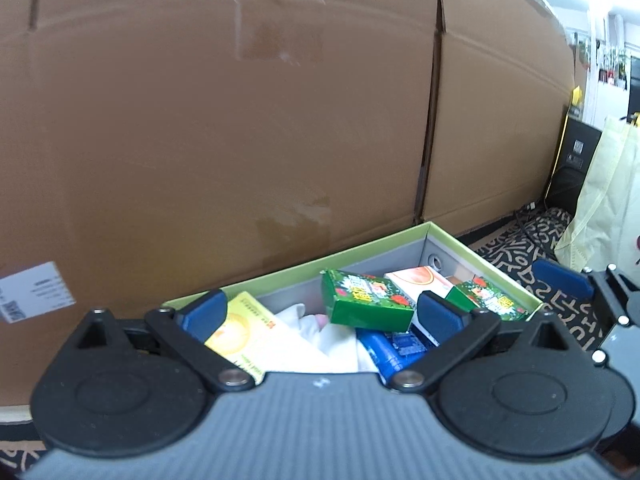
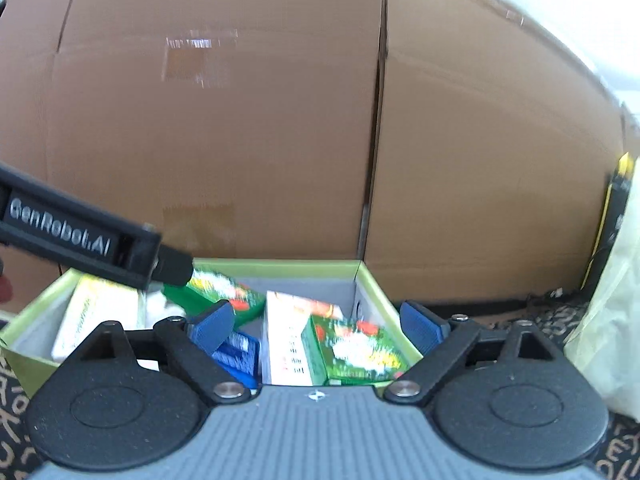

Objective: Organize objects
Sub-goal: 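Withdraw both tools toward the tape roll and olive-green box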

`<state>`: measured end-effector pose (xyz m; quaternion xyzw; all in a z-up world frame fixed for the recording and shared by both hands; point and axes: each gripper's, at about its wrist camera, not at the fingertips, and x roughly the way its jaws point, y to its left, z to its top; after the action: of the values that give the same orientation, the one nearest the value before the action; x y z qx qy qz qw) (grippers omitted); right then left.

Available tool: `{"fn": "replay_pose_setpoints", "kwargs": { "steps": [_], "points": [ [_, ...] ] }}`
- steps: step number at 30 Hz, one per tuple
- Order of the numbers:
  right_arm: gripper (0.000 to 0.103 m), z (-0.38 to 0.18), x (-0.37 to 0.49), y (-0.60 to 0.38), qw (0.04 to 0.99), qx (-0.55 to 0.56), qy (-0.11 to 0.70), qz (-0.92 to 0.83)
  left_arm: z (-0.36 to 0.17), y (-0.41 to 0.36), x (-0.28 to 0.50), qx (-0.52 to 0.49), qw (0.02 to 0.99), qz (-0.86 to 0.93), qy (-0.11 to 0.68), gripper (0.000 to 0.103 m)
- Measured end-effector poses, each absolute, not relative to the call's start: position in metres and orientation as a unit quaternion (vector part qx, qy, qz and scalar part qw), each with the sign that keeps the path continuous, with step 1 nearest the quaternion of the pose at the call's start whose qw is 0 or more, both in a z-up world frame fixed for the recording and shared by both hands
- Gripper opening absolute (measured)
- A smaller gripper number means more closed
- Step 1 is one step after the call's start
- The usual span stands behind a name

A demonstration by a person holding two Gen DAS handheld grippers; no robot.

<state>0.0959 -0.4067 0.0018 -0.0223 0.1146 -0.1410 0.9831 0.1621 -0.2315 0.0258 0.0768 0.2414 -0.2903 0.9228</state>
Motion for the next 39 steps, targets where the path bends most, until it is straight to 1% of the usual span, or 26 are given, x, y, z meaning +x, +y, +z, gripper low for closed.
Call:
{"fn": "replay_pose_setpoints", "kwargs": {
  "steps": [5,10,16,23,25,28,30,36,39],
  "points": [
    [0.095,0.017,0.075,-0.387,0.988,-0.014,0.076,-0.13,0.036,-0.202,0.149,0.071,0.927,-0.291,0.225,0.103],
    [0.095,0.02,0.057,-0.359,0.992,-0.005,0.061,-0.111,0.045,-0.154,0.132,0.049,0.935,-0.277,0.218,0.103],
    [0.095,0.01,0.039,-0.321,0.994,0.005,0.058,-0.094,0.032,-0.098,0.115,0.042,0.949,-0.236,0.206,0.103],
    [0.095,-0.005,0.039,-0.276,0.996,-0.007,0.084,-0.041,0.011,-0.045,0.121,0.012,0.952,-0.188,0.24,0.103],
    [0.093,-0.01,0.039,-0.261,0.995,-0.014,0.091,-0.024,0.006,-0.03,0.123,-0.002,0.952,-0.176,0.249,0.103],
    [0.084,-0.013,0.045,-0.243,0.994,-0.021,0.105,-0.001,-0.001,-0.012,0.125,-0.018,0.954,-0.158,0.256,0.103],
    [0.074,-0.015,0.051,-0.23,0.993,-0.025,0.116,0.017,-0.004,-0.001,0.128,-0.027,0.954,-0.148,0.26,0.103],
    [0.073,-0.025,0.081,-0.19,0.987,-0.053,0.14,0.053,-0.011,0.018,0.135,-0.037,0.954,-0.134,0.265,0.103],
    [0.072,-0.037,0.106,-0.181,0.984,-0.059,0.161,0.038,-0.014,0.021,0.14,-0.035,0.954,-0.134,0.265,0.103]
  ]
}}
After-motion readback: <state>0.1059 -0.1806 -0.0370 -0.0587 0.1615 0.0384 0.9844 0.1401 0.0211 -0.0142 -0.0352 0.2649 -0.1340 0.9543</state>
